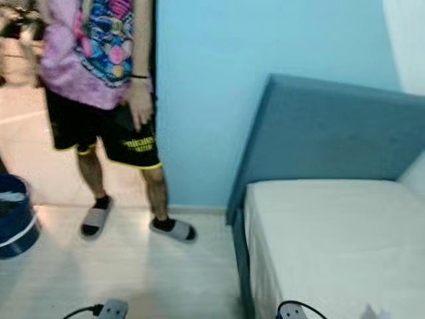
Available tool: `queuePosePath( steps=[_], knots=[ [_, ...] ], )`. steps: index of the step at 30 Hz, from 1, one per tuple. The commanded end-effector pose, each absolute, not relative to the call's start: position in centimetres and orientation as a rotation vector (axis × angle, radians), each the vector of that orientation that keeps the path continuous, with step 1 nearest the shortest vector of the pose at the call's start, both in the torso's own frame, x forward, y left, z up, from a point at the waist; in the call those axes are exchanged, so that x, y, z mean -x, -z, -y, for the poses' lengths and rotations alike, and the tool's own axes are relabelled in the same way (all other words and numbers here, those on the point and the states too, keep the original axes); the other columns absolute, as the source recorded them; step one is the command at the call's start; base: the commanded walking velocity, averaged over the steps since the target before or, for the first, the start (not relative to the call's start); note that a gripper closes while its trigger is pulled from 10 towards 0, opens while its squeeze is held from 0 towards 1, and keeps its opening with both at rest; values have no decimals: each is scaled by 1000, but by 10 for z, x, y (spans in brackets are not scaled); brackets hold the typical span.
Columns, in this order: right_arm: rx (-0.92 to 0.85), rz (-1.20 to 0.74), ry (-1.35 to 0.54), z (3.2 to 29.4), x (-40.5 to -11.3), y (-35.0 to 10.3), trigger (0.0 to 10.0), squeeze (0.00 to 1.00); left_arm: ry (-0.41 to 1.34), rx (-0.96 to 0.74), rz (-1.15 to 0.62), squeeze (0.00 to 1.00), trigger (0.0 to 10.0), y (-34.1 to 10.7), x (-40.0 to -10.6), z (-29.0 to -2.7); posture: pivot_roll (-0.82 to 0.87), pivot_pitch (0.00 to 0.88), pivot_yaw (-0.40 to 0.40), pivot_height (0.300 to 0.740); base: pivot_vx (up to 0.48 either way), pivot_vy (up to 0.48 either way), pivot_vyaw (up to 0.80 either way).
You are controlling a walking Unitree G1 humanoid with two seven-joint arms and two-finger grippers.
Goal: Clean up the room
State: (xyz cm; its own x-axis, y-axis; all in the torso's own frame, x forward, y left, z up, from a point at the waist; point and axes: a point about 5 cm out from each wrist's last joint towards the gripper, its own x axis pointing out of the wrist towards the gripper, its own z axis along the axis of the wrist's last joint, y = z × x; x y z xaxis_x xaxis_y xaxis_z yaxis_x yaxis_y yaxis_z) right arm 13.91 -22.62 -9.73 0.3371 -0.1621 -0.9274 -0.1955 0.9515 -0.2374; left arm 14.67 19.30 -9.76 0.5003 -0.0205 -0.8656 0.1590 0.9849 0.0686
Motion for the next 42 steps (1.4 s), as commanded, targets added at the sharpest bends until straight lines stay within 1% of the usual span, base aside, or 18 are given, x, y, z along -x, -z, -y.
queuePosePath(
  steps=[1, 3, 5, 7, 10, 13, 16, 21, 23, 25, 26, 29, 32, 33, 34, 37, 41, 42],
  knots=[
    [311, -1247, 3, 230, -137, 97, 10000, 0, 113, -124, -1063, 0, 10000, 99, -144, -190, 112, 0, -126, 740, 0, 0, -763],
    [302, -1246, 4, 229, -137, 98, 10000, 0, 93, -102, -1054, 0, 10000, 98, -147, -192, 118, 0, -126, 740, 0, 0, -763],
    [287, -1237, 10, 226, -140, 97, 10000, 0, 35, -13, -1002, 0, 10000, 92, -161, -197, 121, 0, -120, 740, 0, 0, -759],
    [287, -1237, 10, 226, -140, 97, 10000, 0, 35, -13, -1002, 0, 10000, 92, -161, -197, 121, 0, -120, 740, 0, 0, -756],
    [270, -1220, 26, 224, -145, 96, 10000, 0, 3, 31, -958, 0, 10000, 85, -173, -204, 121, 0, -113, 740, 0, 0, -763],
    [266, -1216, 36, 225, -147, 95, 10000, 0, 4, 26, -946, 0, 10000, 83, -177, -206, 122, 0, -113, 740, 0, 0, -763],
    [266, -1219, 48, 227, -145, 95, 10000, 0, 7, 23, -947, 0, 10000, 83, -176, -206, 121, 0, -114, 740, 0, 0, -763],
    [248, -1223, 114, 233, -139, 96, 10000, 0, 27, 0, -984, 0, 10000, 89, -165, -204, 113, 0, -106, 740, 0, 0, -759],
    [224, -1197, 187, 239, -139, 94, 10000, 0, 36, -6, -1008, 0, 10000, 92, -156, -203, 108, 0, -102, 740, 0, 0, -756],
    [220, -1186, 214, 242, -140, 93, 10000, 0, 37, -6, -1012, 0, 10000, 93, -155, -203, 108, 0, -102, 740, 0, 0, -759],
    [232, -1171, 270, 251, -141, 90, 10000, 0, 36, -6, -1014, 0, 10000, 93, -155, -203, 109, 0, -108, 740, 0, 0, -763],
    [239, -1168, 285, 253, -142, 89, 10000, 0, 35, -6, -1014, 0, 10000, 93, -155, -203, 108, 0, -109, 740, 0, 0, -763],
    [264, -1147, 358, 265, -145, 84, 10000, 0, 26, -15, -1011, 0, 10000, 92, -156, -203, 103, 0, -112, 740, 0, 0, -760],
    [264, -1147, 358, 265, -145, 84, 10000, 0, 26, -15, -1011, 0, 10000, 92, -156, -203, 103, 0, -112, 740, 0, 0, -763],
    [273, -1131, 397, 272, -148, 80, 10000, 0, 26, -20, -1011, 0, 10000, 92, -157, -202, 97, 0, -111, 740, 0, 0, -756],
    [272, -1123, 415, 274, -149, 79, 10000, 0, 28, -24, -1012, 0, 10000, 92, -157, -202, 92, 0, -108, 740, 0, 0, -760],
    [230, -1107, 469, 279, -148, 78, 10000, 0, 36, -32, -1015, 0, 10000, 93, -156, -200, 87, 0, -108, 740, 0, 0, -763],
    [184, -1094, 491, 279, -148, 78, 10000, 0, 36, -31, -1015, 0, 10000, 93, -156, -199, 85, 0, -106, 740, 0, 0, -763]
  ],
)
